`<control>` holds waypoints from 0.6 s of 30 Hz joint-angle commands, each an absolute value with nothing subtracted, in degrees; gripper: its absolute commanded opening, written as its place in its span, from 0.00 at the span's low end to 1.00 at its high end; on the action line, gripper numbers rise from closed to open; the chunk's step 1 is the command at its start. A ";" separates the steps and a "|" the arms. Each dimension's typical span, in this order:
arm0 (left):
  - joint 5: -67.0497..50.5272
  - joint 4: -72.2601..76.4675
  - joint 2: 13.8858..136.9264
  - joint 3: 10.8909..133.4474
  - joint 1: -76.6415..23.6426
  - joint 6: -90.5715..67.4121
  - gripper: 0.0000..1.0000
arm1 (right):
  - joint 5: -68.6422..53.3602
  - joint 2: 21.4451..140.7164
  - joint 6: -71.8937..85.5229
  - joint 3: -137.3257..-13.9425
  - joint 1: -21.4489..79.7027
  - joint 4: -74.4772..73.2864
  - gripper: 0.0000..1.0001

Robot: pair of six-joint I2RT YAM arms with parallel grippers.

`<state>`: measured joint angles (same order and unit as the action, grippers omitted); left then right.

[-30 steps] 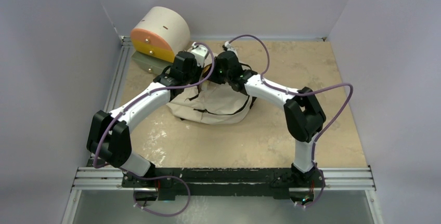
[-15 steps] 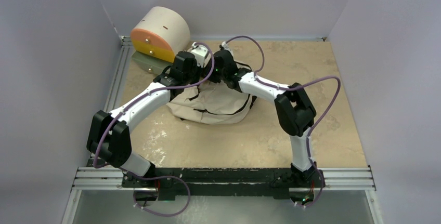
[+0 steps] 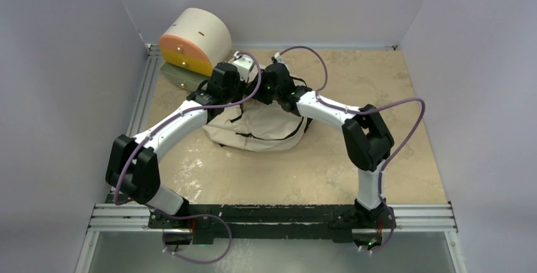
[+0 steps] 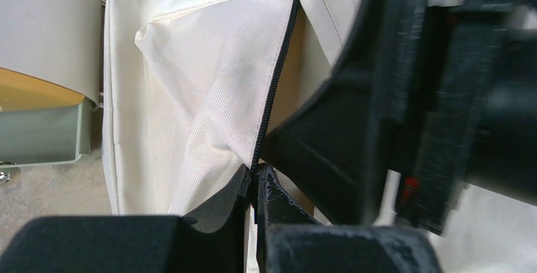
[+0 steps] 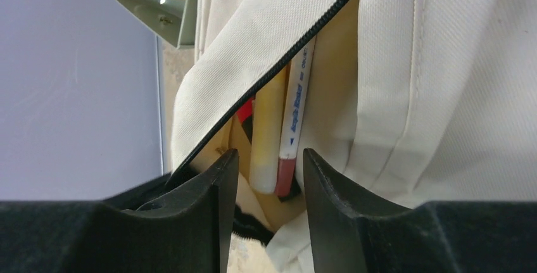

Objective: Pack the student bag
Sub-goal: Place the stationery in the student bag.

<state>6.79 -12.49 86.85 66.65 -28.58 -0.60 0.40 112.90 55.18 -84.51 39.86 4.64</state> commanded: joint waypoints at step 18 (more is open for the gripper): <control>2.55 -10.62 85.70 69.34 -28.48 -1.09 0.00 | 12.37 90.91 49.97 -69.02 40.04 1.40 0.26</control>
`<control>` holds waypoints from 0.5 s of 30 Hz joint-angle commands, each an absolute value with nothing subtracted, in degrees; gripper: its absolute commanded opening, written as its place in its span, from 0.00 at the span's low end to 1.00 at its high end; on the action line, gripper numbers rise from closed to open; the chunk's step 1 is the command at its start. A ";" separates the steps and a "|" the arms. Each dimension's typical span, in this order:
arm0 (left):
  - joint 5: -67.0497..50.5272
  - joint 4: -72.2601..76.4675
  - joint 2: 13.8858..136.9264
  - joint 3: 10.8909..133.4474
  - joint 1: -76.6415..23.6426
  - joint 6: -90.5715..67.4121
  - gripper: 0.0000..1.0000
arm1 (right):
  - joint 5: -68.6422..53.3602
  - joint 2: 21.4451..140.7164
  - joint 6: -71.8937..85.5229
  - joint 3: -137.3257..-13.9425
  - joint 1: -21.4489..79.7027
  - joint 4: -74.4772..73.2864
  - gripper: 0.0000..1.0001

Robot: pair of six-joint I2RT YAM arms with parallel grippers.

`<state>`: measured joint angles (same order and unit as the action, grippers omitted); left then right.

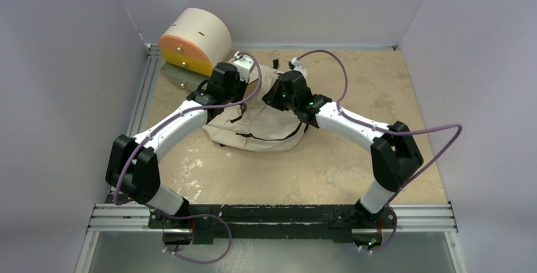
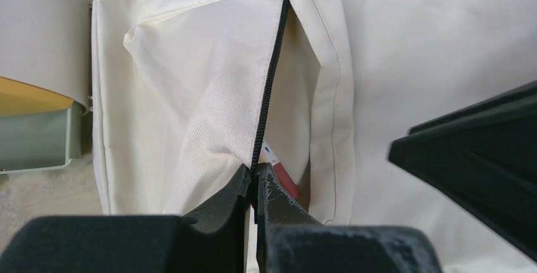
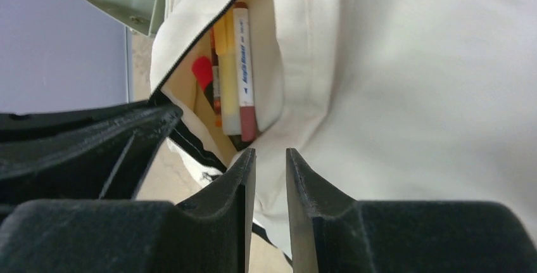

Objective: Pack the student bag
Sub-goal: Place the stationery in the student bag.

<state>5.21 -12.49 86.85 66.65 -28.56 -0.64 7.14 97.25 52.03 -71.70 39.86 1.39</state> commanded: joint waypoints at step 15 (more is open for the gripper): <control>0.26 -11.32 87.80 69.95 -28.83 -2.07 0.00 | 14.82 99.69 47.50 -77.01 40.11 1.68 0.50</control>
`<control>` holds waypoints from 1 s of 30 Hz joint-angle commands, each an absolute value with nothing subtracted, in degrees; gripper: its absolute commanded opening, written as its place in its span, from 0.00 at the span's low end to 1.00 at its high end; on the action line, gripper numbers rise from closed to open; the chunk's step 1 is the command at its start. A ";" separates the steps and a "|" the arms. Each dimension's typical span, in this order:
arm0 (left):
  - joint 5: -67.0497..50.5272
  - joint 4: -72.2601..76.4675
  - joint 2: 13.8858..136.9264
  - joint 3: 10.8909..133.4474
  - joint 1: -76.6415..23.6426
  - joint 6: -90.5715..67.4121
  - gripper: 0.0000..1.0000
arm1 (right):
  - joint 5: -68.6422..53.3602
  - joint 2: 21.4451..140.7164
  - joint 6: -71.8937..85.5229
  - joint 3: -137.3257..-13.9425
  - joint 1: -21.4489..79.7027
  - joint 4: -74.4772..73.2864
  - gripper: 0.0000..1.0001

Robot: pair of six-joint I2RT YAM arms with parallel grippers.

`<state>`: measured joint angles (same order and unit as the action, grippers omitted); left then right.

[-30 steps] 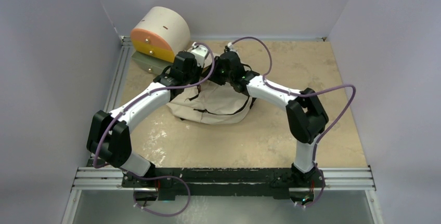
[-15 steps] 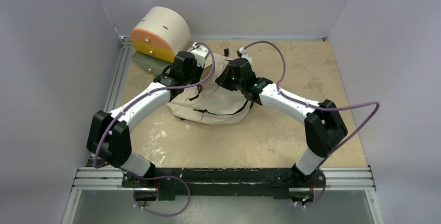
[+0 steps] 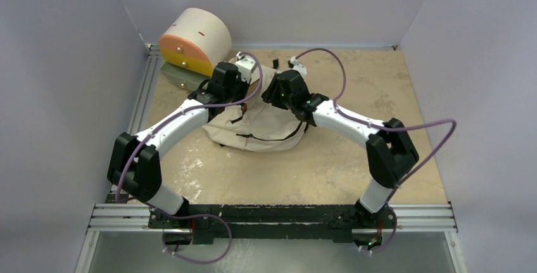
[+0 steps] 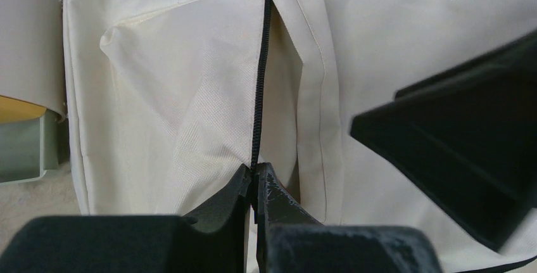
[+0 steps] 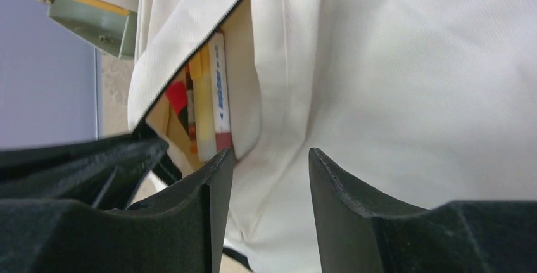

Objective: Pack the student bag
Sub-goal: Place the stationery in the student bag, then zip the student bag at the center of the board.

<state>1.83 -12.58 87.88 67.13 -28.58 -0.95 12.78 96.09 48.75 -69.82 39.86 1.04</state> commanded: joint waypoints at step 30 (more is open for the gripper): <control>-3.11 -11.24 89.80 70.14 -29.82 -3.45 0.00 | 22.56 108.99 48.19 -87.31 40.12 -10.62 0.00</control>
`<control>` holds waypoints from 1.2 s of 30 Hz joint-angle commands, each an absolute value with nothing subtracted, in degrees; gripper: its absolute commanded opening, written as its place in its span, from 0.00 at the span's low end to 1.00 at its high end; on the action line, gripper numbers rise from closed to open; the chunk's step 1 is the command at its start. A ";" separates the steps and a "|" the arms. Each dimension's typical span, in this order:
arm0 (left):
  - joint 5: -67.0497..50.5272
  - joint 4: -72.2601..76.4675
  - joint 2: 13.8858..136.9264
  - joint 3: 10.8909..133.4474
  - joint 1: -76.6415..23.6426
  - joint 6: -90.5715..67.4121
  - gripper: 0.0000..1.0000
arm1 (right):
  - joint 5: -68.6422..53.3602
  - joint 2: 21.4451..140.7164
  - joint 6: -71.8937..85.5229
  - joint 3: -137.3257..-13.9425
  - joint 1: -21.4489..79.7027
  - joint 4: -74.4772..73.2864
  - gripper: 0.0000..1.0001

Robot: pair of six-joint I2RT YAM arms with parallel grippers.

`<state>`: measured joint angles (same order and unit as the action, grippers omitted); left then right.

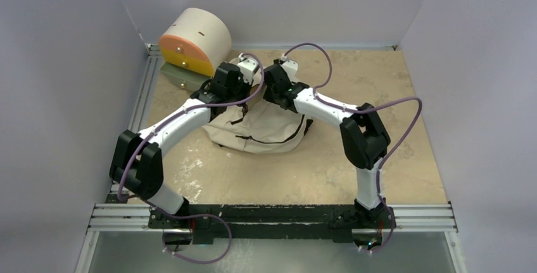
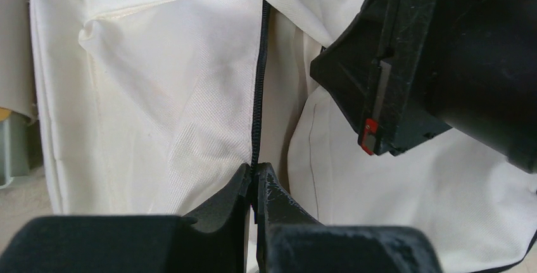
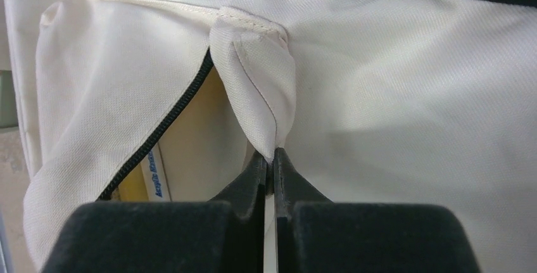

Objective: Pack the student bag
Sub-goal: Zip the student bag at the center of the board.

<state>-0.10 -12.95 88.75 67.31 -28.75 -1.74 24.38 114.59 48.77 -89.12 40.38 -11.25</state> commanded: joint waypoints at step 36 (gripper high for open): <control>-8.98 -11.49 88.83 71.91 -33.04 -12.05 0.51 | 1.91 92.01 39.64 -67.36 30.43 11.77 0.22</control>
<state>-10.28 -12.47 95.48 69.45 -32.49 -10.35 -0.95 97.60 42.26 -66.98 30.68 9.50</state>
